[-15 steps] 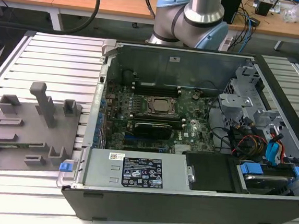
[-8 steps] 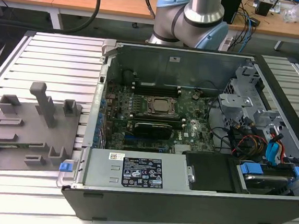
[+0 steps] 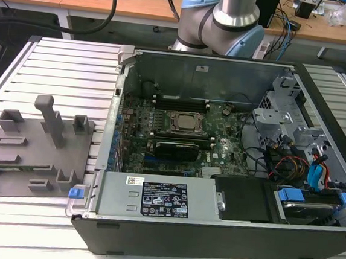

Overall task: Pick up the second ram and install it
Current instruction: 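Pick up the second ram and move it above second insertion slot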

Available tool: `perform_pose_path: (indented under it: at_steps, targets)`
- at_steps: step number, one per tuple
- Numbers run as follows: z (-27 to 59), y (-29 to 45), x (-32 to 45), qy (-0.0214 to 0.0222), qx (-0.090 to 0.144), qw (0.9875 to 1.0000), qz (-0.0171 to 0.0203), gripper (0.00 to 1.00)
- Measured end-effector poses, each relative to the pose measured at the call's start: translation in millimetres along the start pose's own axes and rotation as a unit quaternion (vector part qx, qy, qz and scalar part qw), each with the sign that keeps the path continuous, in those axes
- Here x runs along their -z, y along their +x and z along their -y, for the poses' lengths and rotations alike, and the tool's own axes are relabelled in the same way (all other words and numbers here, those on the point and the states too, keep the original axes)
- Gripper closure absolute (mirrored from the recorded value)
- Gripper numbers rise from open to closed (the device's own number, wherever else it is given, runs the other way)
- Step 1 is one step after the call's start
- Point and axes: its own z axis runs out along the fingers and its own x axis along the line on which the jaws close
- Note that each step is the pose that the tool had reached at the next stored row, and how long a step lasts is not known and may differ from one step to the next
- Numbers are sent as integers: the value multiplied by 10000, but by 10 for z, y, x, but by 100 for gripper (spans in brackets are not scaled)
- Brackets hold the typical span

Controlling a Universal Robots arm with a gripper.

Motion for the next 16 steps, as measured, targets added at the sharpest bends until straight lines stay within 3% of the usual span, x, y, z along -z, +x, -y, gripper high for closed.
perform_pose_path:
  at_steps: [9,16]
  targets:
    - [0,0,0,-12,506,9987,-23,89]
    - [0,0,0,-25,1024,9947,-46,89]
